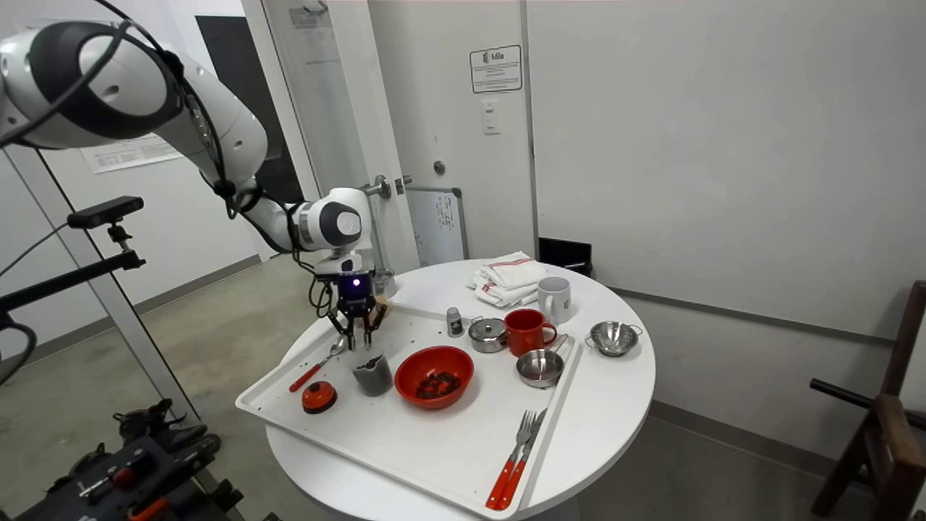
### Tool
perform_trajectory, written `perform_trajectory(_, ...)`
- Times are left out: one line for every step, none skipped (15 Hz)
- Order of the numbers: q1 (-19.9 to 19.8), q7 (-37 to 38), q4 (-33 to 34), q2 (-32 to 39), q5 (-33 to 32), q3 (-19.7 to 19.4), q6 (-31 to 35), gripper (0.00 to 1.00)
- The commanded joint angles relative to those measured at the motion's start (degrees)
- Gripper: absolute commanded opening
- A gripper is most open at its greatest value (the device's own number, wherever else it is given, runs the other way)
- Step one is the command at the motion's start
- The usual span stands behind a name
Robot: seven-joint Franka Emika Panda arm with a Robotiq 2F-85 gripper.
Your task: Pour some contents from the clear jar into the orange bowl
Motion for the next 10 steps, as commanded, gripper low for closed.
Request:
perform_trajectory(-0.6, -2.4, 0.1, -0.8, 1.0, 0.3, -0.6, 0.11)
perform_trajectory(-1.0, -3.2, -0.1, -1.4, 1.6, 0.5, -1.2, 0.11)
perform_trajectory(-1.4, -4.1, -0.3, -1.9, 2.0, 0.7, -1.8, 0.11)
perform_trajectory(-1.8, -4.8, -0.3, -2.6, 2.6, 0.8, -2.8, 0.11)
perform_trajectory(-2.1, -5.2, -0.3, -3.0, 2.9, 0.6, -3.8, 0.11)
perform_trajectory(-2.7, -6.1, -0.3, -3.9, 3.3, 0.5, -5.1, 0.11)
perform_trajectory(-3.0, -6.5, -0.3, -4.6, 3.5, 0.4, -6.3, 0.11)
perform_trajectory(-3.7, -7.5, -0.2, -5.5, 3.8, 0.4, -7.9, 0.11)
perform_trajectory(-4.2, -8.5, 0.0, -6.3, 4.0, 0.4, -9.3, 0.11)
perform_trajectory(-4.6, -9.3, 0.4, -7.1, 4.1, 0.3, -10.7, 0.11)
